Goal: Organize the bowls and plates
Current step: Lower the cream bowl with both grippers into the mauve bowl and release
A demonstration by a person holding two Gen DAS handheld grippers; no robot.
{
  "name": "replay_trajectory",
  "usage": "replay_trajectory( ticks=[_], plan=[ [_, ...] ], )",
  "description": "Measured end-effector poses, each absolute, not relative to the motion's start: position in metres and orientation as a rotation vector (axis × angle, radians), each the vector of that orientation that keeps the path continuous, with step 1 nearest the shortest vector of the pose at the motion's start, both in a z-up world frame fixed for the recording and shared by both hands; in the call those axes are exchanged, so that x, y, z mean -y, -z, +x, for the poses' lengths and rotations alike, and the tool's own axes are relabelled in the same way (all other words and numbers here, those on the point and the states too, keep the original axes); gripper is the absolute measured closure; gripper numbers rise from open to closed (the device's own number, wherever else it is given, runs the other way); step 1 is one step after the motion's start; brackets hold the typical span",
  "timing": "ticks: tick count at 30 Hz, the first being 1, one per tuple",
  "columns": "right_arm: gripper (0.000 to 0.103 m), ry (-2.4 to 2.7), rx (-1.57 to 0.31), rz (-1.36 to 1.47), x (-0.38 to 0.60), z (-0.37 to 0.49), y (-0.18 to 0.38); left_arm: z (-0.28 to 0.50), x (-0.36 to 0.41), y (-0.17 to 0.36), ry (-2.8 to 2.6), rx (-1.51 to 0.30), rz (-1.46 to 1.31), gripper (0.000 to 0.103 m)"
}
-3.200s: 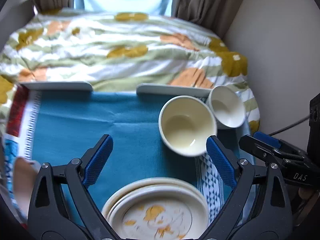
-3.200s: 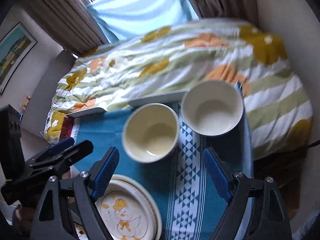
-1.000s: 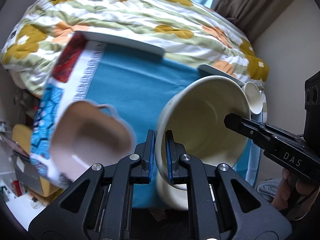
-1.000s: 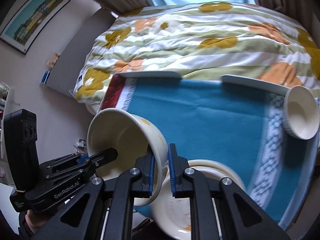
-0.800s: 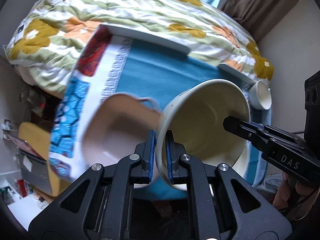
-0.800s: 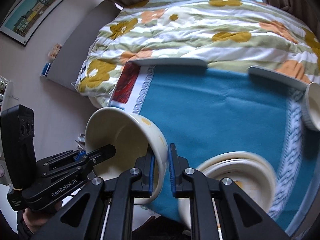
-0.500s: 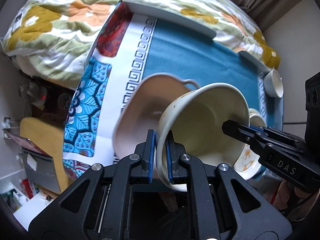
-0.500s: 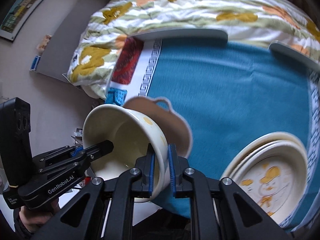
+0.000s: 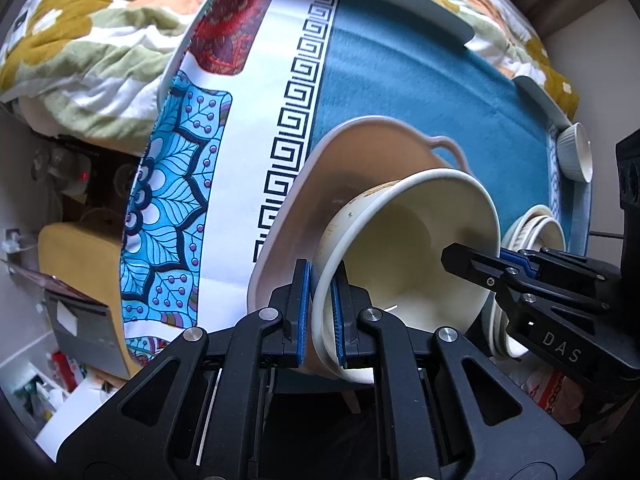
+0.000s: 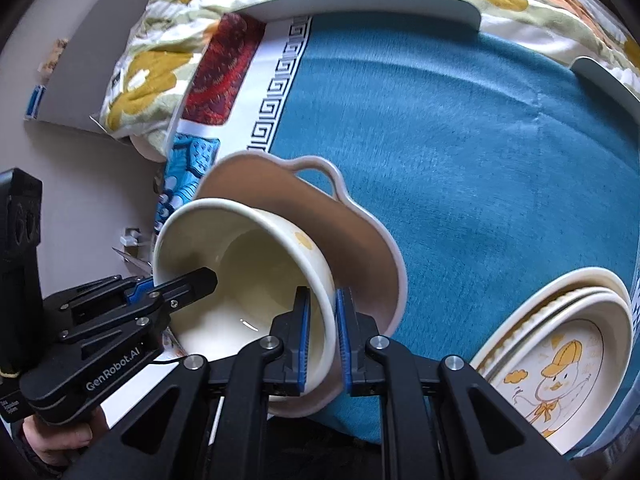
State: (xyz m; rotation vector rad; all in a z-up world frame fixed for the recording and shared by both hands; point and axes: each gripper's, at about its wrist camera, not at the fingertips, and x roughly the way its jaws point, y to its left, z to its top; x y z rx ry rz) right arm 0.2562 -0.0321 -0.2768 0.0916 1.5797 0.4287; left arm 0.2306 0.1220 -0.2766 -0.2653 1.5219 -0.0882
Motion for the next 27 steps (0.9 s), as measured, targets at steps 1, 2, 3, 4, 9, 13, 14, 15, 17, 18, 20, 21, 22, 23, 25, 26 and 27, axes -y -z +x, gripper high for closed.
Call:
replay_trajectory(
  ticks=[1, 2, 3, 4, 9, 13, 14, 15, 17, 18, 20, 21, 22, 23, 25, 26, 27],
  plan=[
    [0.091, -0.427, -1.585, 0.083, 0.031, 0.257, 0.279, 0.231, -0.122, 0.278, 0.087, -1.526, -0.266, 0.094],
    [0.091, -0.423, -1.595, 0.067, 0.029, 0.258, 0.282, 0.232, -0.122, 0.28, 0.087, -1.53, -0.269, 0.094],
    [0.091, -0.419, -1.601, 0.058, 0.028, 0.259, 0.285, 0.233, -0.122, 0.282, 0.085, -1.532, -0.268, 0.094],
    [0.091, -0.421, -1.604, 0.056, 0.029, 0.259, 0.287, 0.234, -0.121, 0.284, 0.082, -1.537, -0.264, 0.094],
    [0.091, -0.424, -1.633, 0.047, 0.027, 0.261, 0.295, 0.237, -0.116, 0.292, 0.071, -1.558, -0.233, 0.094],
    [0.091, -0.425, -1.633, 0.064, 0.028, 0.263, 0.297, 0.239, -0.11, 0.293, 0.048, -1.554, -0.197, 0.094],
    [0.091, -0.425, -1.635, 0.067, 0.029, 0.264, 0.297, 0.239, -0.11, 0.293, 0.045, -1.557, -0.203, 0.094],
    [0.091, -0.424, -1.633, 0.071, 0.029, 0.265, 0.296, 0.239, -0.11, 0.293, 0.042, -1.561, -0.21, 0.094],
    [0.091, -0.423, -1.628, 0.074, 0.031, 0.265, 0.294, 0.239, -0.112, 0.293, 0.042, -1.564, -0.22, 0.094],
    [0.091, -0.423, -1.627, 0.079, 0.032, 0.265, 0.294, 0.239, -0.112, 0.292, 0.039, -1.561, -0.219, 0.094],
    [0.091, -0.427, -1.625, 0.089, 0.033, 0.265, 0.291, 0.239, -0.113, 0.289, 0.03, -1.552, -0.209, 0.094],
    [0.091, -0.43, -1.621, 0.087, 0.032, 0.265, 0.29, 0.239, -0.114, 0.286, 0.025, -1.546, -0.206, 0.094],
    [0.091, -0.434, -1.619, 0.085, 0.034, 0.264, 0.289, 0.24, -0.115, 0.285, 0.022, -1.543, -0.207, 0.094],
    [0.091, -0.433, -1.618, 0.083, 0.034, 0.263, 0.288, 0.24, -0.115, 0.283, 0.024, -1.539, -0.213, 0.094],
    [0.091, -0.434, -1.617, 0.084, 0.033, 0.262, 0.288, 0.238, -0.116, 0.28, 0.019, -1.532, -0.206, 0.094],
    [0.091, -0.436, -1.615, 0.088, 0.033, 0.262, 0.286, 0.238, -0.116, 0.279, 0.015, -1.53, -0.199, 0.094],
    [0.091, -0.439, -1.611, 0.091, 0.033, 0.261, 0.285, 0.237, -0.115, 0.277, 0.01, -1.528, -0.19, 0.094]
  ],
)
